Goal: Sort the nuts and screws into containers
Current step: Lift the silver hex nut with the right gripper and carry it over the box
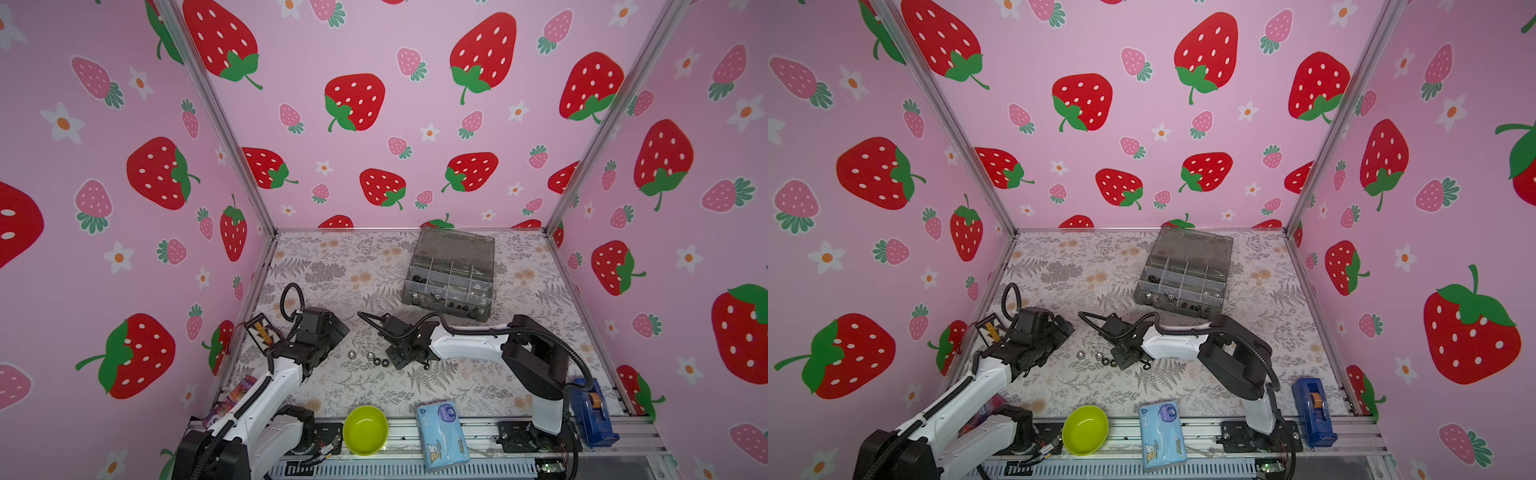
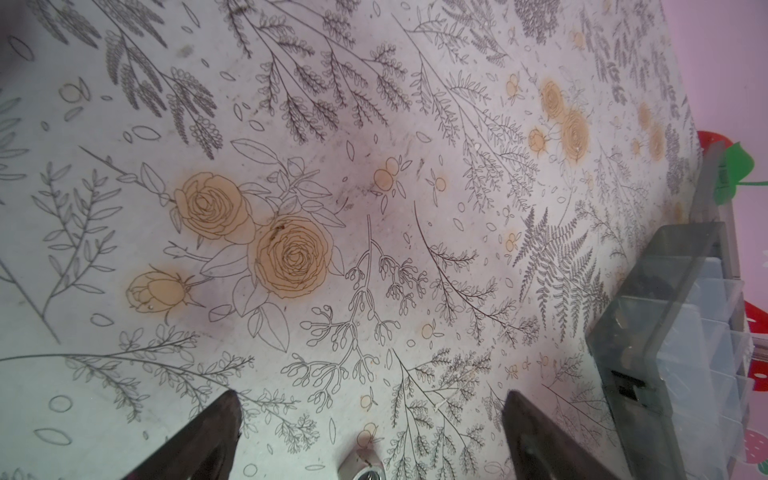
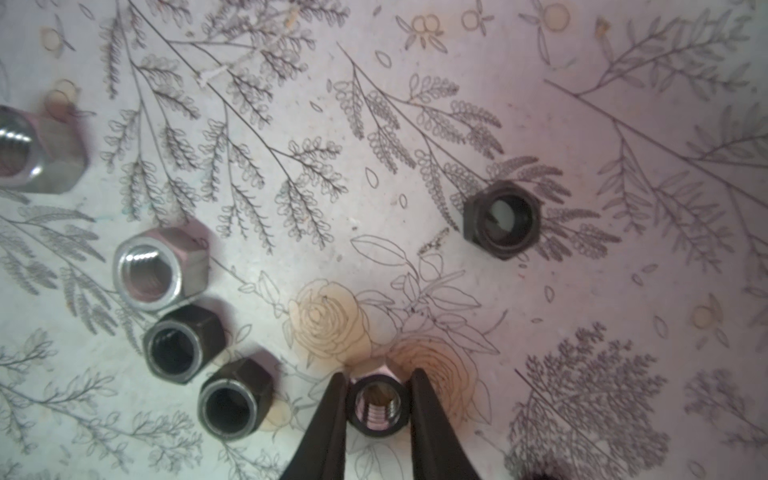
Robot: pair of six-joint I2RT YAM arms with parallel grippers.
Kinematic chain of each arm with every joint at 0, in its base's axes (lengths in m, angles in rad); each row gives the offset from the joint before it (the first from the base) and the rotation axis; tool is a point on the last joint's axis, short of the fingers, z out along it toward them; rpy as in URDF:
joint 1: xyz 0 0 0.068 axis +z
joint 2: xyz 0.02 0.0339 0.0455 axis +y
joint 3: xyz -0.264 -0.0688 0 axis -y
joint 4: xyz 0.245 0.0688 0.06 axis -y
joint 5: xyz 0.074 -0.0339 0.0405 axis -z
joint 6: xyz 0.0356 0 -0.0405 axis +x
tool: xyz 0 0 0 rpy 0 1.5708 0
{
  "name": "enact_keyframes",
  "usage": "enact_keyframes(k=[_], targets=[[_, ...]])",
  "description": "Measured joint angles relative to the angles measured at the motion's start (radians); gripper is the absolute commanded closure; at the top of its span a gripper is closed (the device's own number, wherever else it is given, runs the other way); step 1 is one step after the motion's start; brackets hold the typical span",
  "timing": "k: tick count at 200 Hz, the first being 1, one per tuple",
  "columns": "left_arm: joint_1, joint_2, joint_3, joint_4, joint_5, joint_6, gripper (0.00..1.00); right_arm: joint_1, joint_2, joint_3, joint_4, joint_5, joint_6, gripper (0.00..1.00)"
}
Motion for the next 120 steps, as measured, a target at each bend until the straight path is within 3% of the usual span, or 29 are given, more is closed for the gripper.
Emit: enact_keyframes(k=[72, 120], targets=[[0.0, 0.0, 0.0, 0.01, 0.002, 0.014, 0.01, -0.106, -0.15, -0.027, -0.032, 0.004, 0.023, 0.84], [0.0, -0.005, 0.0, 0.011, 0.007, 0.036, 0.01, -0.264, -0.264, -0.028, -0.032, 0.074, 0.016, 0.84]])
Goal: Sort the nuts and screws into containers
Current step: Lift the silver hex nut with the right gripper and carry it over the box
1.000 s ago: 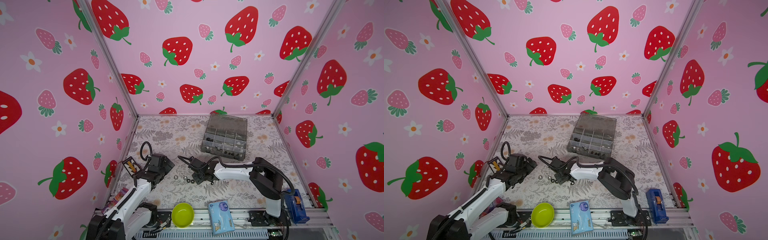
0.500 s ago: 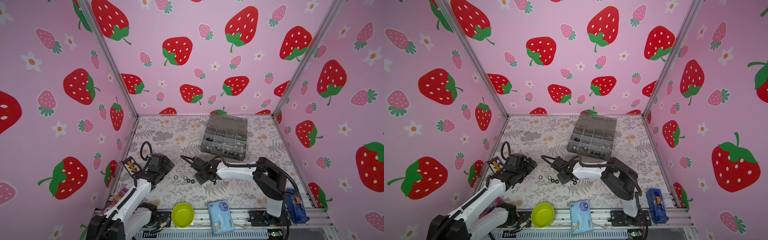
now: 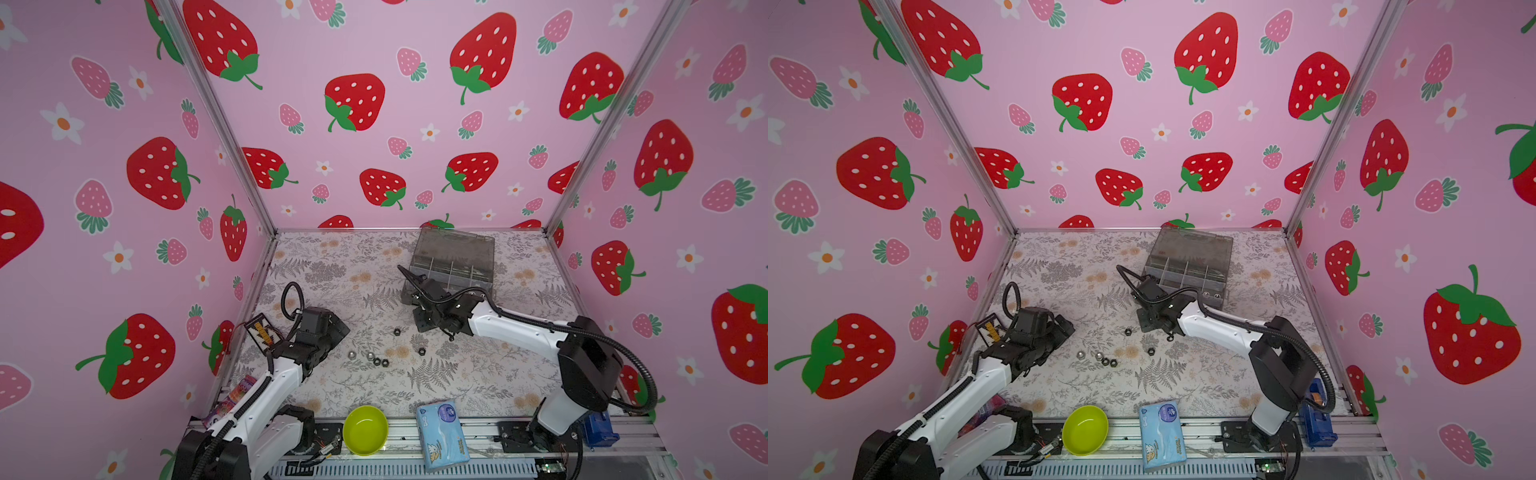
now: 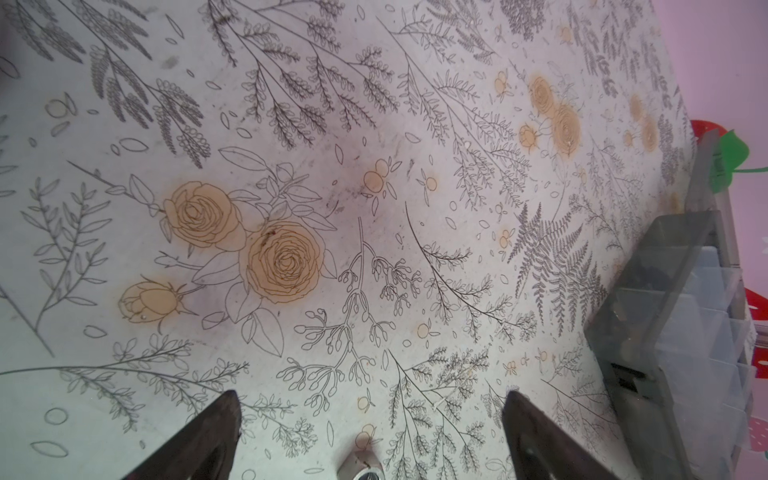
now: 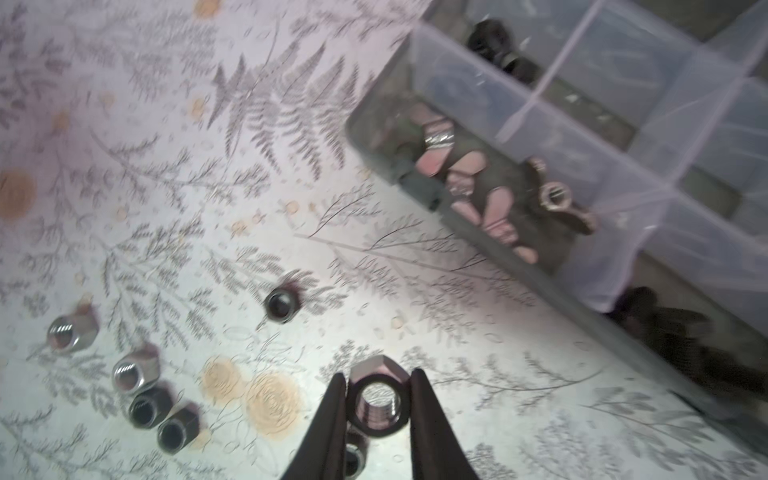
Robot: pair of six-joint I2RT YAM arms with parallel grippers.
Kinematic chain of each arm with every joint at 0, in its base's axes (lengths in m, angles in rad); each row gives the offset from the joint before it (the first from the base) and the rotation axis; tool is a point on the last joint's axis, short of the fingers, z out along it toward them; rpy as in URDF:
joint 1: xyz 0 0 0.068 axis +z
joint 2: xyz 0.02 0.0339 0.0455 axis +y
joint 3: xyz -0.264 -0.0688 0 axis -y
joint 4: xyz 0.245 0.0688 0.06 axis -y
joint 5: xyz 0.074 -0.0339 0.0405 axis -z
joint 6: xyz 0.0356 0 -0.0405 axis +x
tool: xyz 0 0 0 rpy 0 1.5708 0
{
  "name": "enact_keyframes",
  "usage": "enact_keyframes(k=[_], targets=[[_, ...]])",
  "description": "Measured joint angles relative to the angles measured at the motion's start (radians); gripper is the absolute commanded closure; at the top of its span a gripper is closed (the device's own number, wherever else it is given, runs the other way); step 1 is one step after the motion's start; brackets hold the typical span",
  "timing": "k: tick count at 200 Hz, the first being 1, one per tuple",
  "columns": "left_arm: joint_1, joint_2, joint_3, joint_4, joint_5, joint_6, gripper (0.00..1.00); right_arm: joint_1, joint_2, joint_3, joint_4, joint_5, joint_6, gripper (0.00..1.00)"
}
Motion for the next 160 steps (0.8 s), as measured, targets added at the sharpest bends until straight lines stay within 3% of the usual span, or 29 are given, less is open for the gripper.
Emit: enact_keyframes(k=[86, 160], targets=[[0.0, -0.023, 0.0, 0.0, 0.001, 0.047, 0.01, -0.347, -0.034, 0.006, -0.005, 0.071, -0.076, 0.84], [0.0, -0.036, 0.0, 0.0, 0.003, 0.065, 0.01, -0.492, 0.014, 0.014, 0.002, 0.034, -0.116, 0.84]])
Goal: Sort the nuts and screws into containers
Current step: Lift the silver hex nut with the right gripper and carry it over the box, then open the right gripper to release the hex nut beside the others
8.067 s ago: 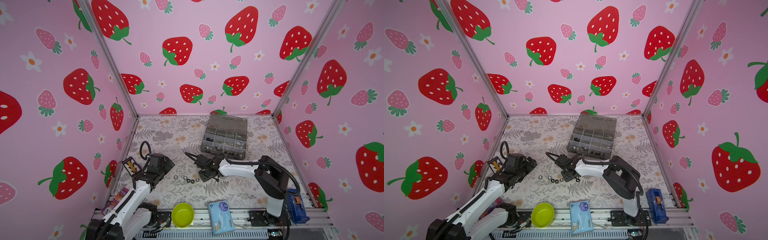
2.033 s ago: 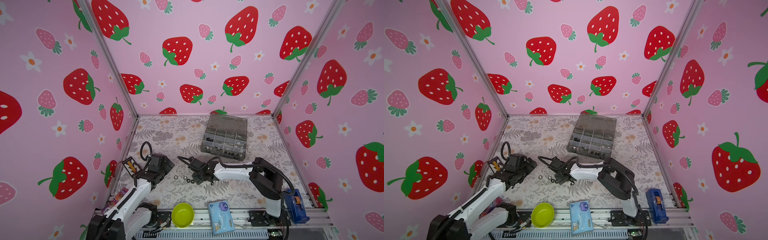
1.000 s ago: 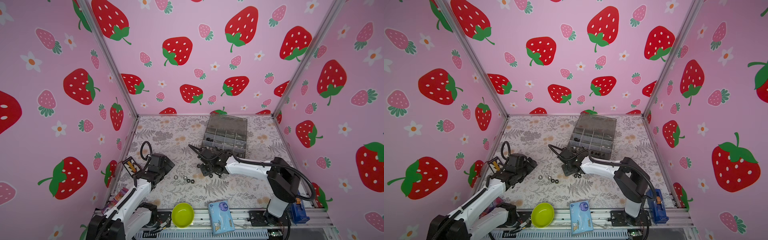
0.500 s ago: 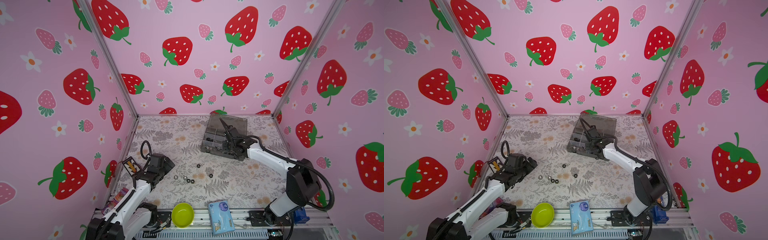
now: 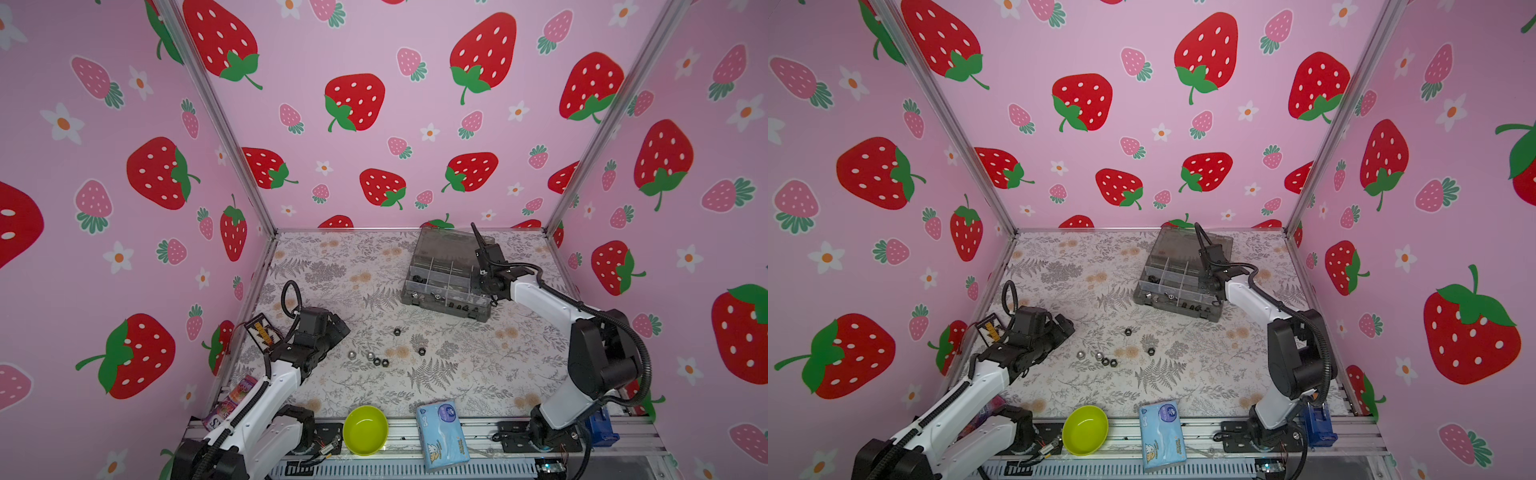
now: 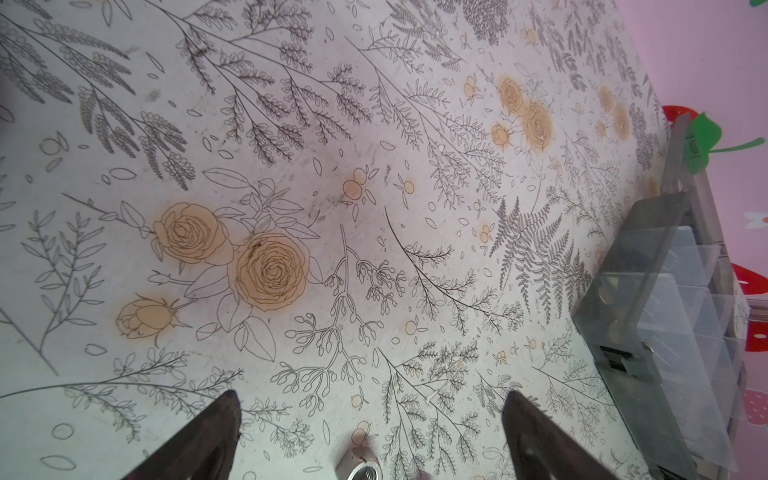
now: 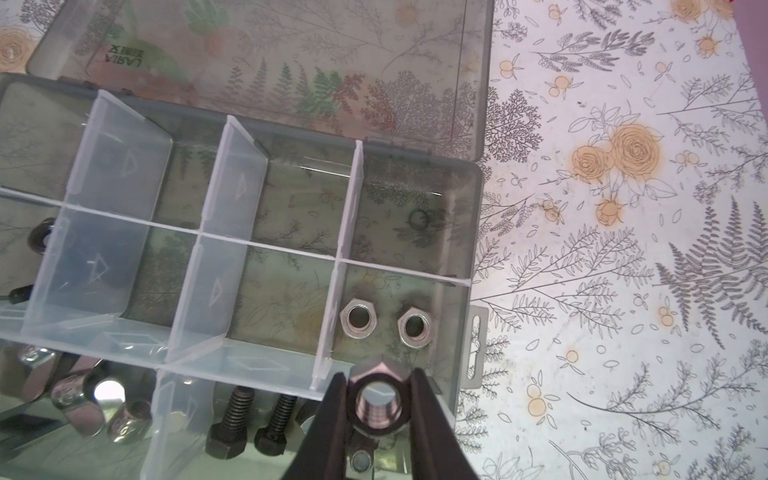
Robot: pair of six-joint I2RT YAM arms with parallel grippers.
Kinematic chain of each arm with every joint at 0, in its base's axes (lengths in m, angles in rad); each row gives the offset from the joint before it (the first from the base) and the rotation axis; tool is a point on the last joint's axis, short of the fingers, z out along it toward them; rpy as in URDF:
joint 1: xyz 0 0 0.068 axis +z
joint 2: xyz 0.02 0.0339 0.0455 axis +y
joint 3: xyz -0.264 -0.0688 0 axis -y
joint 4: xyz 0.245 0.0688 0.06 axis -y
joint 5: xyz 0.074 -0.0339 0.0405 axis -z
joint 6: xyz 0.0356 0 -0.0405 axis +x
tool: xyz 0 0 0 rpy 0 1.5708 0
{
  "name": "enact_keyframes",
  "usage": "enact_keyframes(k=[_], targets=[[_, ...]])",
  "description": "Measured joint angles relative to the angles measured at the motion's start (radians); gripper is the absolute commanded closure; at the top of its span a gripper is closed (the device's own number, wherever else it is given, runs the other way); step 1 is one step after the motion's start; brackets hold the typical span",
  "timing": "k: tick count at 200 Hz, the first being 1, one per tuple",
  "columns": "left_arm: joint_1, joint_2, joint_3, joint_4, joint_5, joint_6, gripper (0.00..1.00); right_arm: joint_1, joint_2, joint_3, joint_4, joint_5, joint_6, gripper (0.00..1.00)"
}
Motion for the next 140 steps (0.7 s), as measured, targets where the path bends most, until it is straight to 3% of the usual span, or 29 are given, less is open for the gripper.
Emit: enact_keyframes(k=[140], targets=[[0.0, 0.002, 0.008, -0.001, 0.0, 0.008, 0.01, -0.047, 0.07, 0.034, 0.006, -0.054, -0.037, 0.84]])
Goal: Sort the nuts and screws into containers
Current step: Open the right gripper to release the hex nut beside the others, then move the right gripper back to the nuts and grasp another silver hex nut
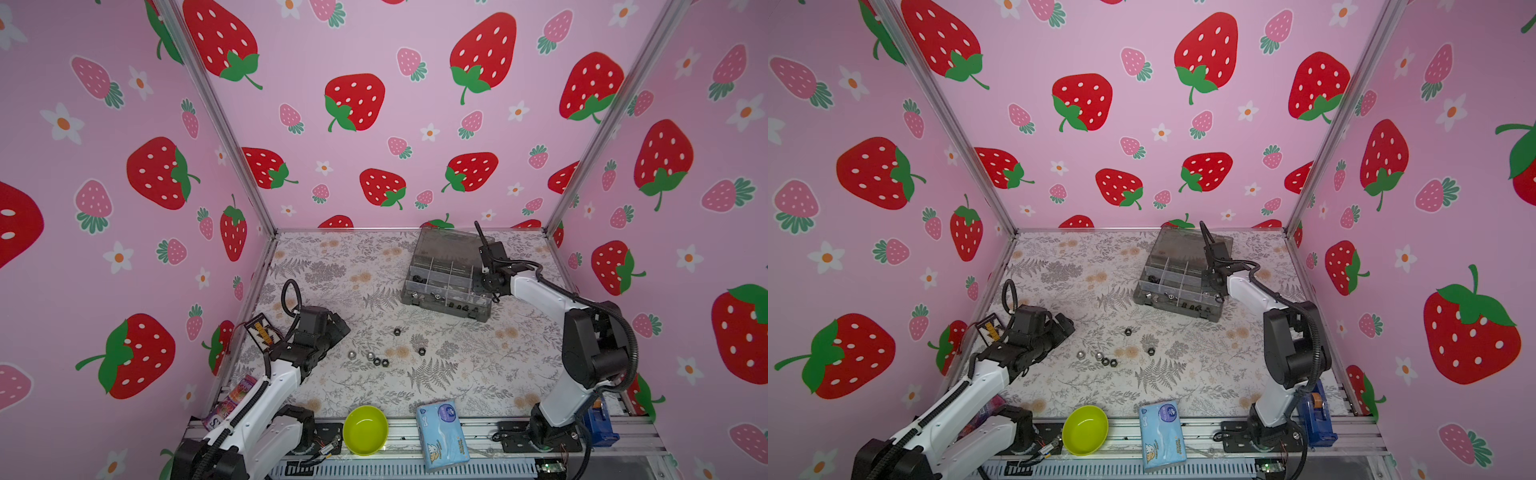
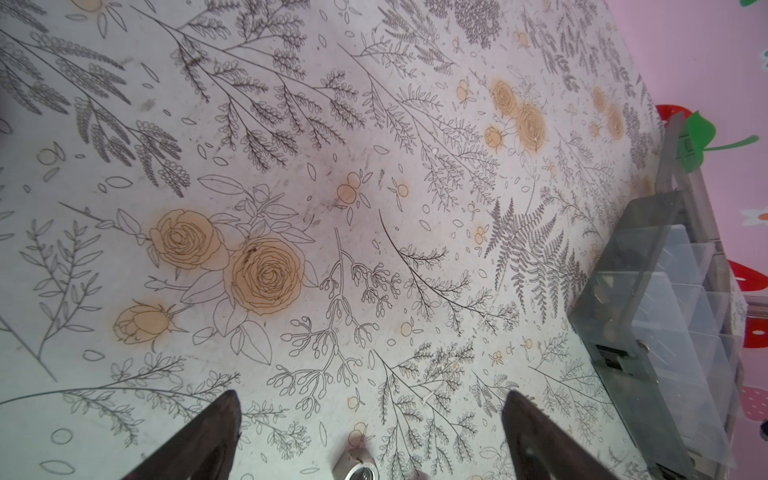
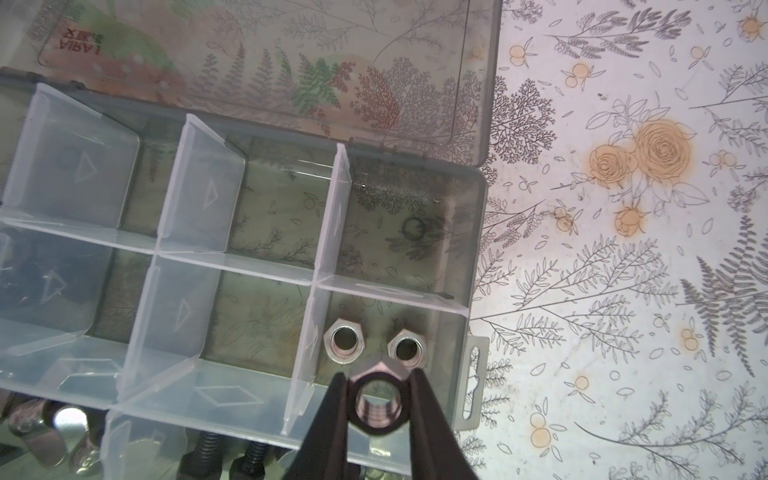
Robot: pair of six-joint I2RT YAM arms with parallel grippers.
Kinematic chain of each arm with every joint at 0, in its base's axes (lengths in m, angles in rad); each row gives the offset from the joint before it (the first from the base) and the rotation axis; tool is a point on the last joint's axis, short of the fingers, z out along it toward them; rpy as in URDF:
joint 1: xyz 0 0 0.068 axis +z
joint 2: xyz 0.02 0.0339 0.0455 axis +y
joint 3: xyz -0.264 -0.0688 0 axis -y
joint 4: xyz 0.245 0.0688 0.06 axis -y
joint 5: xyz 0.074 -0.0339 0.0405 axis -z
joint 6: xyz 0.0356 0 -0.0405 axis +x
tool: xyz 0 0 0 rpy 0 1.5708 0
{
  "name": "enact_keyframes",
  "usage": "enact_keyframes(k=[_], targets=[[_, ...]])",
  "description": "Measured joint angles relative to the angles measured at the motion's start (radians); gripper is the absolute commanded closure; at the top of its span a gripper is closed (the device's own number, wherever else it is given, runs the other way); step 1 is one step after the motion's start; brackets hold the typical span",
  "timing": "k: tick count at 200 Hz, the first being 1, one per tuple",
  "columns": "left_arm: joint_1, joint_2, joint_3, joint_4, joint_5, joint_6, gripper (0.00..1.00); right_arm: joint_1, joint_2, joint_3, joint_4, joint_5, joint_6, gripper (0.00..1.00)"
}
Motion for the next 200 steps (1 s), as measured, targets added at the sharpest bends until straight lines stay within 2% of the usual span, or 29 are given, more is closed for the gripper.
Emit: enact_keyframes(k=[40, 56, 90, 111, 156, 183, 200], targets=[[0.0, 0.0, 0.0, 0.0, 0.0, 0.0, 0.01, -0.008, 0.042, 0.003, 0.0, -0.002, -0.005, 0.83], [0.0, 0.0, 0.0, 0.0, 0.0, 0.0, 0.01, -0.013, 0.068, 0.012, 0.0, -0.004, -0.009, 0.79], [0.0, -0.002, 0.0, 0.0, 0.0, 0.0, 0.01, -0.015, 0.1, 0.031, 0.0, -0.007, -0.019, 0.61], [0.0, -0.002, 0.0, 0.0, 0.0, 0.0, 0.01, -0.015, 0.101, 0.032, 0.003, -0.011, -0.025, 0.56], [0.0, -0.006, 0.0, -0.002, -0.002, 0.0, 0.01, -0.015, 0.085, 0.023, 0.008, -0.02, -0.027, 0.53], [0.0, -0.019, 0.0, -0.01, -0.006, -0.002, 0.01, 0.01, -0.004, -0.011, 0.003, -0.023, -0.025, 0.53], [0.0, -0.027, 0.0, -0.022, -0.017, -0.009, 0.01, 0.061, -0.078, -0.016, 0.003, -0.016, -0.022, 0.54]])
